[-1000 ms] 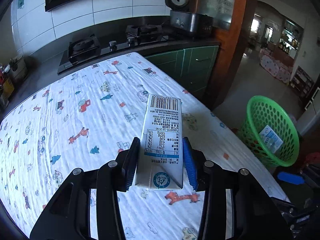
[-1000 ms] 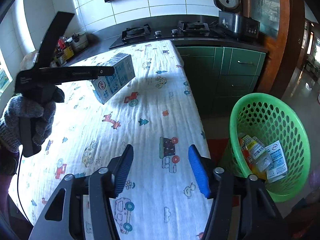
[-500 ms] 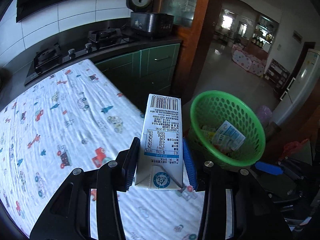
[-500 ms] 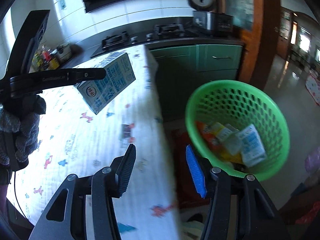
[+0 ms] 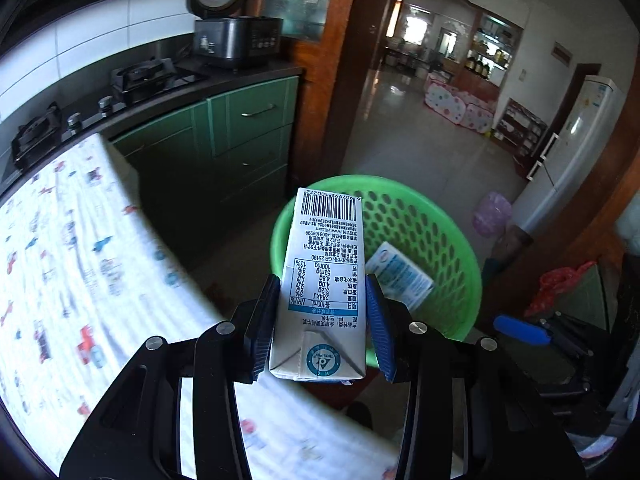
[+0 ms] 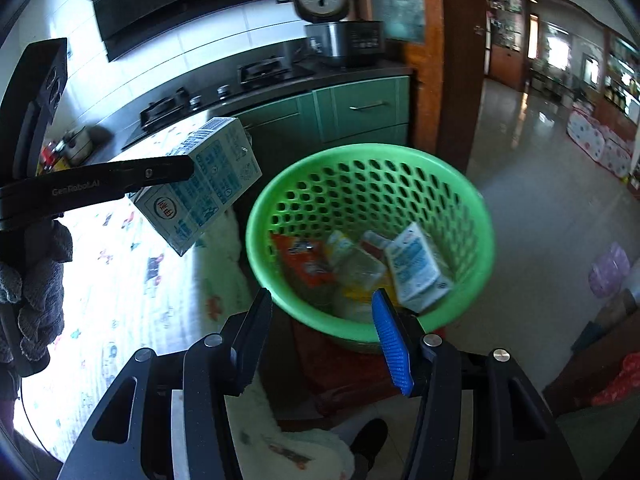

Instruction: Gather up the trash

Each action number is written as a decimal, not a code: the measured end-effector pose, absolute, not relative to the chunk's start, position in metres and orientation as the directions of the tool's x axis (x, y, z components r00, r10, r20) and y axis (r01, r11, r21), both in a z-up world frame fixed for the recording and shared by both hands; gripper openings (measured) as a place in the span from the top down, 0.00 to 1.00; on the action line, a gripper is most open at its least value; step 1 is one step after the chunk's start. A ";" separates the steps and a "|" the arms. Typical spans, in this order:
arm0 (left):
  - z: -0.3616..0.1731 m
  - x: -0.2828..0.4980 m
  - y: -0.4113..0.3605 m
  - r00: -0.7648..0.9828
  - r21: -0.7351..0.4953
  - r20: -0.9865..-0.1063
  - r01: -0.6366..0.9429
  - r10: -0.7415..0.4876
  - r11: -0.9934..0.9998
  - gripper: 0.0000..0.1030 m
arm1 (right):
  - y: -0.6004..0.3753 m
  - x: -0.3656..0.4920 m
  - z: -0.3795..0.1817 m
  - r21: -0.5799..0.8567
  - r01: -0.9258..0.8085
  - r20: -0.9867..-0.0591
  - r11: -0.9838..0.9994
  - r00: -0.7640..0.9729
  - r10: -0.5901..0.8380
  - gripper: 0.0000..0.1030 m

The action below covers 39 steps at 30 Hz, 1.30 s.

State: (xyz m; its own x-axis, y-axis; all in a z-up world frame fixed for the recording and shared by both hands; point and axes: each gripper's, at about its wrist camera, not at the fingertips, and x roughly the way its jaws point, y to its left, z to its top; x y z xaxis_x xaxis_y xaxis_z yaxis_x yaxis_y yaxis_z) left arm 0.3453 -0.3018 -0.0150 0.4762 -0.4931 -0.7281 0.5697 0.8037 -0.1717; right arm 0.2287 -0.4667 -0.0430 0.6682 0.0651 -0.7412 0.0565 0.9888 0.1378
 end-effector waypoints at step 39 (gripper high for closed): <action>-0.005 0.272 -0.267 0.585 -0.070 -0.693 0.526 -0.421 0.847 0.09 | -0.467 0.180 -0.041 0.094 0.195 -0.709 0.976 0.702 -0.072 0.17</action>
State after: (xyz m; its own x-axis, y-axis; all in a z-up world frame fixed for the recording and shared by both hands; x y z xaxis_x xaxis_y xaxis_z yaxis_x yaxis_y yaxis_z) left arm 0.2718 -0.2671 -0.0053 0.5853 -0.4210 -0.6930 0.5265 0.8473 -0.0701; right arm 0.1798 -0.4673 -0.0414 0.7020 -0.0717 -0.7086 0.1949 0.9763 0.0943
